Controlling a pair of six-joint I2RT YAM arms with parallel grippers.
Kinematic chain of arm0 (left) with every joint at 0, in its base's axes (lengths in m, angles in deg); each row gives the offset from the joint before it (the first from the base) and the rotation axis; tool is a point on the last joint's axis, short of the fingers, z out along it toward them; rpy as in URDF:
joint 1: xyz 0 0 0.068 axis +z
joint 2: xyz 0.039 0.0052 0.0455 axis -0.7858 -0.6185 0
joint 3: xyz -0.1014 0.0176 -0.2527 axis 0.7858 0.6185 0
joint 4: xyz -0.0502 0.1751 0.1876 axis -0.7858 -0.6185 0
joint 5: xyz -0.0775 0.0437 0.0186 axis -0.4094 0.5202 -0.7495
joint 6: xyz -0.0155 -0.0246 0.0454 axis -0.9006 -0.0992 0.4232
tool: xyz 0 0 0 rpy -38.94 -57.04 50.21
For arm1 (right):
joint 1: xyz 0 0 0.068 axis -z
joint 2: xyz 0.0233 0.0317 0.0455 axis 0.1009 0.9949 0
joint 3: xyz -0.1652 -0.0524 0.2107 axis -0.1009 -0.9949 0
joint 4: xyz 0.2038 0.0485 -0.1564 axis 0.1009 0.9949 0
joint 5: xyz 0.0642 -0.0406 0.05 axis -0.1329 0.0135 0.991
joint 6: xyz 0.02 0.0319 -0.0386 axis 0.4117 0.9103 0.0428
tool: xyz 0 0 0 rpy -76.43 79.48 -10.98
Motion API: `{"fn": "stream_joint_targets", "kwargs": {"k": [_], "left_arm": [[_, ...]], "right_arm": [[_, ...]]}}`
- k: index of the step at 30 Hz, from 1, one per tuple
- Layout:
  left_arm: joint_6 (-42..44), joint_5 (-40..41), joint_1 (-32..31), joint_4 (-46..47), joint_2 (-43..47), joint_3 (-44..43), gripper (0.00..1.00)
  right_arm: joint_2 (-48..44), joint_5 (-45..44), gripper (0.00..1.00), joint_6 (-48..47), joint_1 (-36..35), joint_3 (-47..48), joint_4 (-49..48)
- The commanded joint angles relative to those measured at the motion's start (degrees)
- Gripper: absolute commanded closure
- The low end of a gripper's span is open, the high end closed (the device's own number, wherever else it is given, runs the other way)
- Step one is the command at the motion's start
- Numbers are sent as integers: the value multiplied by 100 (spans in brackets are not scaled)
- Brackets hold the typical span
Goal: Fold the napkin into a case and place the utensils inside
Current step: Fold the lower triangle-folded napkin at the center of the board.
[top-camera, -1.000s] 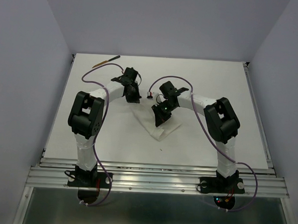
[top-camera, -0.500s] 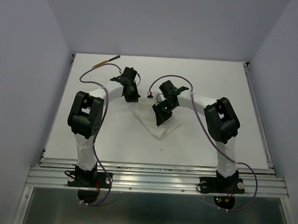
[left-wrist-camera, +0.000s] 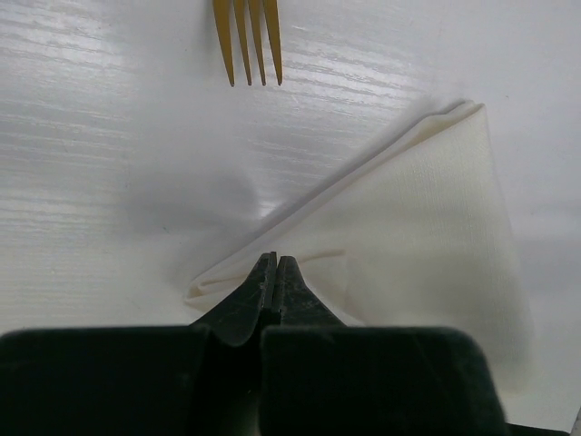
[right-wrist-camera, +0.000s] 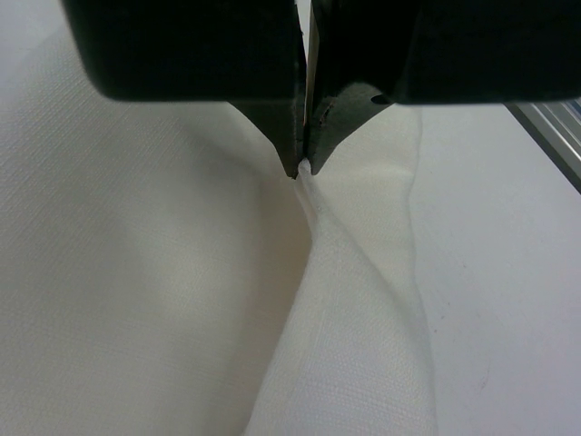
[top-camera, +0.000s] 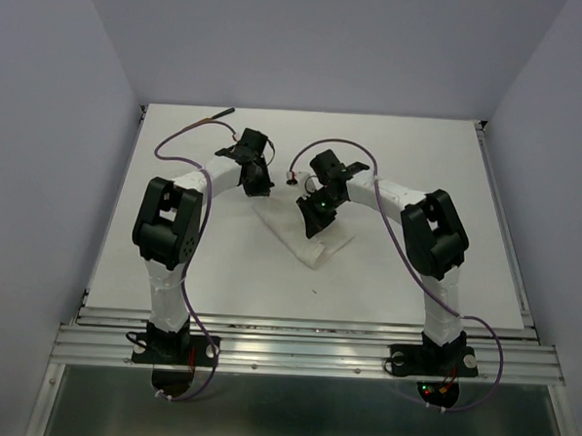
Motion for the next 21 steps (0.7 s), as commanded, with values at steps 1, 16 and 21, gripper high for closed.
{"fn": "stream_joint_targets", "kwargs": {"k": [1, 16, 21], "left_arm": [[17, 127, 45, -17, 34, -202, 100], [17, 593, 141, -404, 771, -185, 40], [-44, 602, 133, -440, 1158, 140, 46]], "right_arm": [[1, -92, 99, -137, 79, 310, 26], [335, 110, 99, -225, 185, 319, 8], [344, 163, 99, -225, 185, 311, -1]]}}
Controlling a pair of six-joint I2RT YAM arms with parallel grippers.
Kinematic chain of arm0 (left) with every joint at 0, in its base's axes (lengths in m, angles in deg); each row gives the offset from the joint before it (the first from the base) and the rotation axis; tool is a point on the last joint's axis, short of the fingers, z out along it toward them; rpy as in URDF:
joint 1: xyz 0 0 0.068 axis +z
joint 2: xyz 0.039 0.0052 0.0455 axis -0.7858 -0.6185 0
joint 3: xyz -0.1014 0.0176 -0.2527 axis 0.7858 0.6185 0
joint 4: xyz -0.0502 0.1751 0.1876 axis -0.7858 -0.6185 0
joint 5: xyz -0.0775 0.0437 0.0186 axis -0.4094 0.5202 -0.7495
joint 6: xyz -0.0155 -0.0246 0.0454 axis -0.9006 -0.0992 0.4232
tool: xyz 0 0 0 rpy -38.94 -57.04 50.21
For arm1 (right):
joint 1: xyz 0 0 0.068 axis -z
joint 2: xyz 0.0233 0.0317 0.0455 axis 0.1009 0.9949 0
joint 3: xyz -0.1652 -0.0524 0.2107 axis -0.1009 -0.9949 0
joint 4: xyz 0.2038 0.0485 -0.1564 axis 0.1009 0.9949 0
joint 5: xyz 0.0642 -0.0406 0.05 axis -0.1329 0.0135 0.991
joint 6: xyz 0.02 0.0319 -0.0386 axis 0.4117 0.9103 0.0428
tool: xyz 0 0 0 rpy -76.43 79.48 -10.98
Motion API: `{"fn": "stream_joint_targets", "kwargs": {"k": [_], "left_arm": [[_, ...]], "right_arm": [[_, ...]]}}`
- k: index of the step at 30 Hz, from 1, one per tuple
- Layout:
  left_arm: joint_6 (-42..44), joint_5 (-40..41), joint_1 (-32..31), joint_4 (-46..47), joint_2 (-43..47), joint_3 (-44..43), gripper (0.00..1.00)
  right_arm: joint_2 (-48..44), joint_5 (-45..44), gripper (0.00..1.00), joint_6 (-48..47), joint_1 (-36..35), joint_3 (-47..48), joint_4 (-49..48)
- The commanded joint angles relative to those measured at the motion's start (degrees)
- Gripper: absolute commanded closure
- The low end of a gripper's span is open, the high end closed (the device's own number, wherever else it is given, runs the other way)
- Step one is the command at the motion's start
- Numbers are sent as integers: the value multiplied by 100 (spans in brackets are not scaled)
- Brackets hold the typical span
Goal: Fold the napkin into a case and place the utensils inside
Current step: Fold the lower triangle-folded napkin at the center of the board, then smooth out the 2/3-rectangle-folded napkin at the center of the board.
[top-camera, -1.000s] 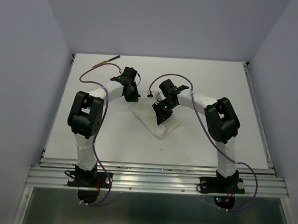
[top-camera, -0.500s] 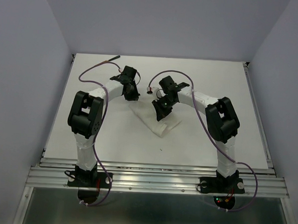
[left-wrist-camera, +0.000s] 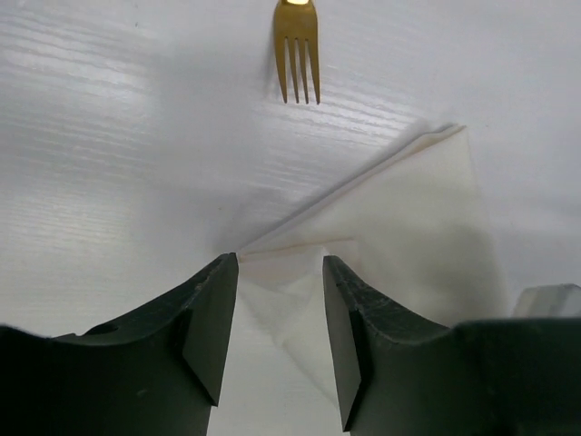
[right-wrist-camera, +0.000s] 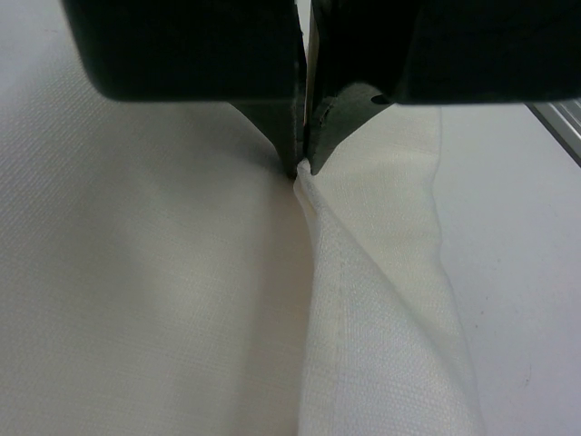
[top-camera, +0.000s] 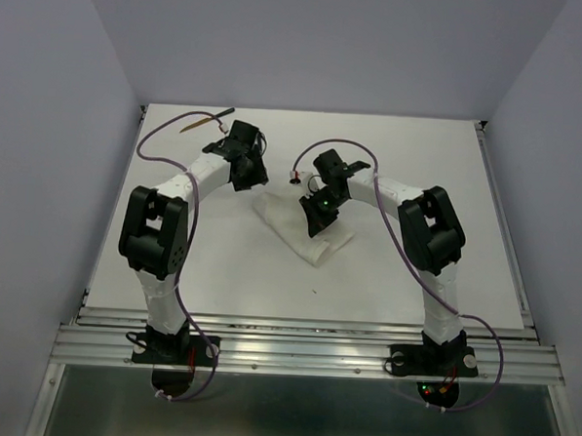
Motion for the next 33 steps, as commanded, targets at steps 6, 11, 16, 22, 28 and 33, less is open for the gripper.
{"fn": "stream_joint_targets", "kwargs": {"k": [6, 11, 16, 22, 28, 33], "left_arm": [[-181, -132, 23, 226, 913, 897, 57], [-128, -430, -3, 455, 913, 1039, 43], [-23, -738, -29, 657, 887, 1136, 77], [144, -1379, -29, 789, 553, 1180, 100], [267, -1828, -64, 763, 254, 1092, 100], [355, -1934, -73, 771, 44, 1109, 100]], "right_arm": [[77, 106, 99, -105, 23, 169, -5], [86, 115, 99, -96, 23, 160, -5], [77, 97, 99, -87, 23, 168, -5], [86, 88, 99, -70, 23, 186, -5], [95, 88, 99, -70, 23, 186, -5], [103, 106, 99, -61, 23, 195, -5]]}}
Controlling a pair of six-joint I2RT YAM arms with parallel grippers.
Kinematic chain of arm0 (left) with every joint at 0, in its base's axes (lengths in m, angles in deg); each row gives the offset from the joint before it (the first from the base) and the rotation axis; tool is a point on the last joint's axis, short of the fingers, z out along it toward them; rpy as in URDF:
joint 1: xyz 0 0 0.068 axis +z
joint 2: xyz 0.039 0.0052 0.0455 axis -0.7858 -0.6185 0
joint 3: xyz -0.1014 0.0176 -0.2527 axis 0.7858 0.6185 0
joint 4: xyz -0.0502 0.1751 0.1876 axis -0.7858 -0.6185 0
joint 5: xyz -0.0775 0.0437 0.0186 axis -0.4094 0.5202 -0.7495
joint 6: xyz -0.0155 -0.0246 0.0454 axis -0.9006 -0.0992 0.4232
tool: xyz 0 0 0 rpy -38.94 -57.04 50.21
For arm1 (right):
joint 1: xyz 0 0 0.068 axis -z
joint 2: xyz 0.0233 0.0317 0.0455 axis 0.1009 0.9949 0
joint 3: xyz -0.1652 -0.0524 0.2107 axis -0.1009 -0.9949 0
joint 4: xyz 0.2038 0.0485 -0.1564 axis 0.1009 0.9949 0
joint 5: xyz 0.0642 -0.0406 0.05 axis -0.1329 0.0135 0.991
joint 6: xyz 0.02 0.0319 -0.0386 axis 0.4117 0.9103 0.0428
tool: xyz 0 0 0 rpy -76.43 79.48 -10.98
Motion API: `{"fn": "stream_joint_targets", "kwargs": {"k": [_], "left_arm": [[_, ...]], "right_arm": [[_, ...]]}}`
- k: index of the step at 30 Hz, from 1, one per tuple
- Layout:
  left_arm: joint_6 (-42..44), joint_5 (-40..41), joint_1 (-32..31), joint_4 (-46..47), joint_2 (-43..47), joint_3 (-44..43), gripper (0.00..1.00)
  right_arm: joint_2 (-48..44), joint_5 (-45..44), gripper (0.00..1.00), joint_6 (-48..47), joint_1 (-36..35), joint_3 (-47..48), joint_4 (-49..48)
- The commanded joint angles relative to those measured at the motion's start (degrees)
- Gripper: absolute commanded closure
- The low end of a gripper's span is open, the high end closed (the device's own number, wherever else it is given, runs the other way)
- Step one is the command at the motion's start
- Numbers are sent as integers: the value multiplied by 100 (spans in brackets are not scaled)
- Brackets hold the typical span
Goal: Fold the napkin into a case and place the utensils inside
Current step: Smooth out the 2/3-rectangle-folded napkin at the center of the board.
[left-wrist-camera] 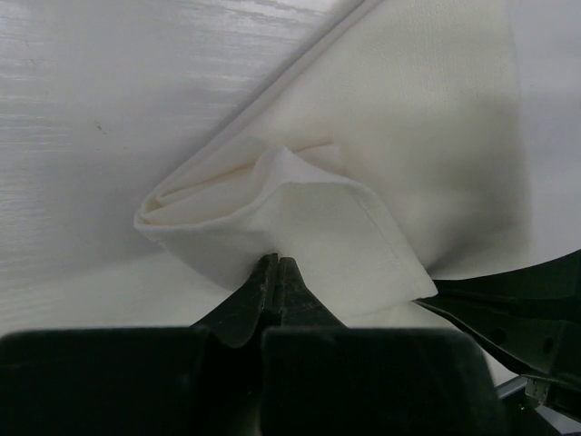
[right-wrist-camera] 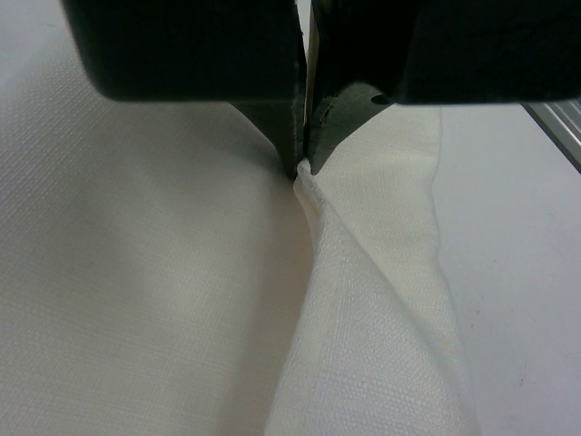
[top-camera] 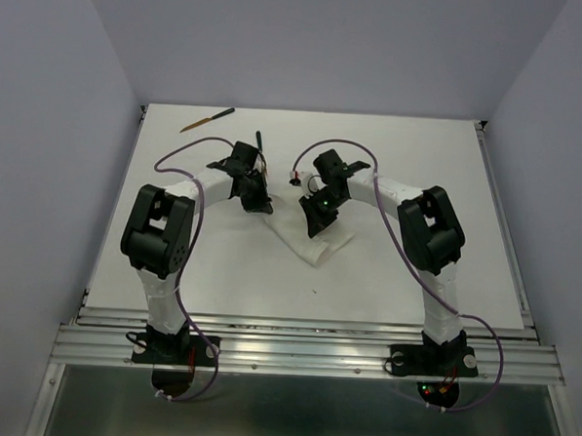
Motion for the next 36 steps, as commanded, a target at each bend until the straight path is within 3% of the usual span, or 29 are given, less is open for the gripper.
{"fn": "stream_joint_targets", "kwargs": {"k": [1, 7, 9, 11, 16, 18, 22, 24, 28, 36], "left_arm": [[213, -231, -34, 63, -73, 32, 100], [240, 23, -34, 55, -310, 14, 100], [257, 94, -34, 46, -363, 6, 100], [266, 138, -34, 20, -407, 14, 100], [248, 182, -34, 46, -424, 58, 100], [240, 182, -34, 46, -442, 58, 100], [240, 182, -34, 55, -442, 23, 100], [248, 191, -34, 46, -433, -3, 100], [275, 226, -34, -7, -433, -65, 100], [284, 252, -34, -42, -495, -109, 100]], "right_arm": [[77, 47, 99, -54, 23, 184, -5], [-45, -232, 98, 94, 23, 175, -84], [-230, -444, 91, 340, 23, 166, -137], [-405, -620, 69, 533, 23, 70, -251], [-1177, -980, 41, 912, 23, -333, -540], [-1407, -1069, 39, 1254, 23, -518, -734], [-1978, -1069, 49, 1949, -283, -1159, -1322], [-2155, -1445, 71, 2256, -572, -1449, -1647], [-2146, -1640, 93, 2783, -749, -1643, -1893], [-2235, -1623, 97, 3101, -1391, -1750, -2273]]}}
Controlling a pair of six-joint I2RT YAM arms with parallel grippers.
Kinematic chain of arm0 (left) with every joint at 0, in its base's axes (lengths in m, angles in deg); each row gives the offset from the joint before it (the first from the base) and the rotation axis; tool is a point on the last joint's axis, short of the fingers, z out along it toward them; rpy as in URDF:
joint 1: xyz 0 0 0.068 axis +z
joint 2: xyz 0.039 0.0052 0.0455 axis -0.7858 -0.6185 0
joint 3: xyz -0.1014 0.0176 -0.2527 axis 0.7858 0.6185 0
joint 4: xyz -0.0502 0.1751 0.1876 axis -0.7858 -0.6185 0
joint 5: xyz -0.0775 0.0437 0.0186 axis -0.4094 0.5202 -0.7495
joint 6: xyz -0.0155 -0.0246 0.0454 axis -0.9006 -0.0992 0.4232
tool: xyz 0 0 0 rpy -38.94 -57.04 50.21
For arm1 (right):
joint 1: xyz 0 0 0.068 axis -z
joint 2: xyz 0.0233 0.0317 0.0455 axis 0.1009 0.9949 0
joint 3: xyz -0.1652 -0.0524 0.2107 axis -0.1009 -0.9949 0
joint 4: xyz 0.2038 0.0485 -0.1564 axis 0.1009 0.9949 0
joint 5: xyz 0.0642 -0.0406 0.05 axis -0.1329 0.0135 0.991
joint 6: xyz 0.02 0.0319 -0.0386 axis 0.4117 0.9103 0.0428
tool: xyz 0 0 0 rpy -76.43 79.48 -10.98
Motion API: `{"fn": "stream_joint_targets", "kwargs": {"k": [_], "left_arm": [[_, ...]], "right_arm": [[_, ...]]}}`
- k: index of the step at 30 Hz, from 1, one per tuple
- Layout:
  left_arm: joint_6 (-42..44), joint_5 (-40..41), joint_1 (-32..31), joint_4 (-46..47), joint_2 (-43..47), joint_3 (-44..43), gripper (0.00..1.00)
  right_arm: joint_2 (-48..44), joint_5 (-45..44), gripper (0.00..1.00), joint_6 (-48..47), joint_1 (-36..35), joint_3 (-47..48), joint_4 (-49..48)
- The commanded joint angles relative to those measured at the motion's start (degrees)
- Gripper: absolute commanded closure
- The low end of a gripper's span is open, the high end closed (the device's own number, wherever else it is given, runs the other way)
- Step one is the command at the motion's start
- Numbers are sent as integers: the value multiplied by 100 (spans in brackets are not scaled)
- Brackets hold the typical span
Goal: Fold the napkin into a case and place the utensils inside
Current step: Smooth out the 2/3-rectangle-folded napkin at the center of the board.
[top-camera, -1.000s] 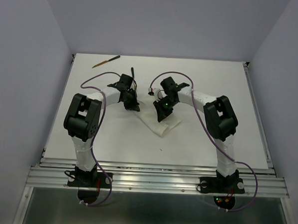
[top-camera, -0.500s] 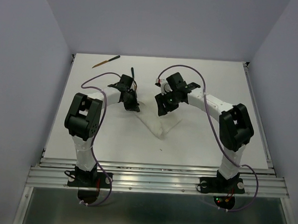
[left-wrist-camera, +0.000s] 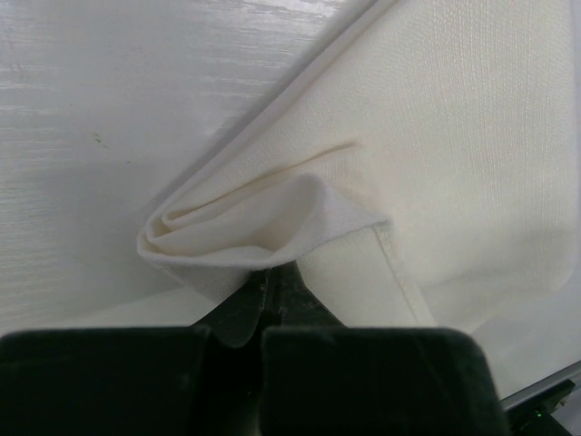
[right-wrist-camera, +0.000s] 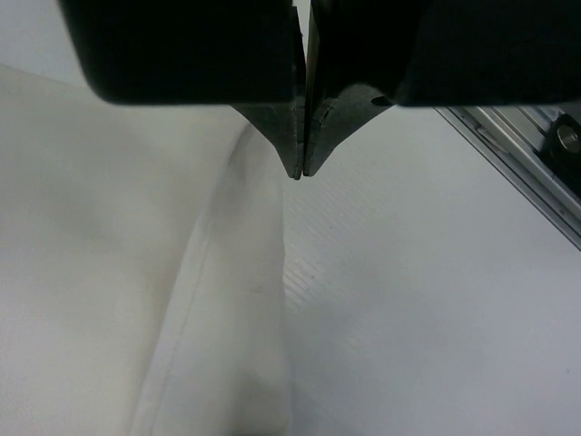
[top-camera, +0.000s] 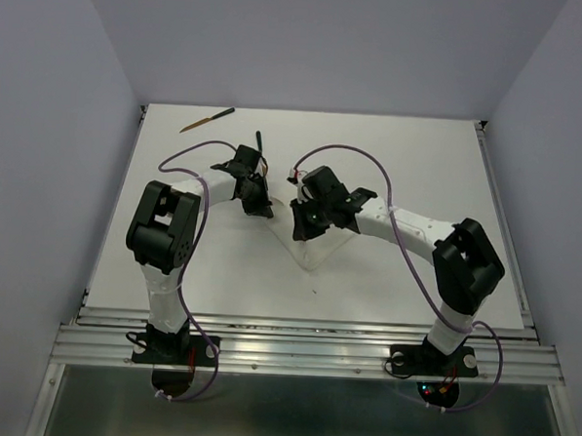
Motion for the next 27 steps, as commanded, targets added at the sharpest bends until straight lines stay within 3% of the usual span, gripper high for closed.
{"fn": "stream_joint_targets", "kwargs": {"k": [1, 6, 12, 27], "left_arm": [[163, 250, -27, -119, -147, -111, 100], [181, 259, -27, -136, -156, -102, 100], [190, 285, -27, -145, -147, -111, 100], [234, 320, -27, -163, -121, -102, 100]], "right_arm": [[-64, -100, 97, 207, -292, 69, -524], [200, -82, 97, 260, -363, -133, -542], [411, -802, 98, 304, -363, -300, -480], [226, -1444, 99, 154, -187, -731, -498]]}}
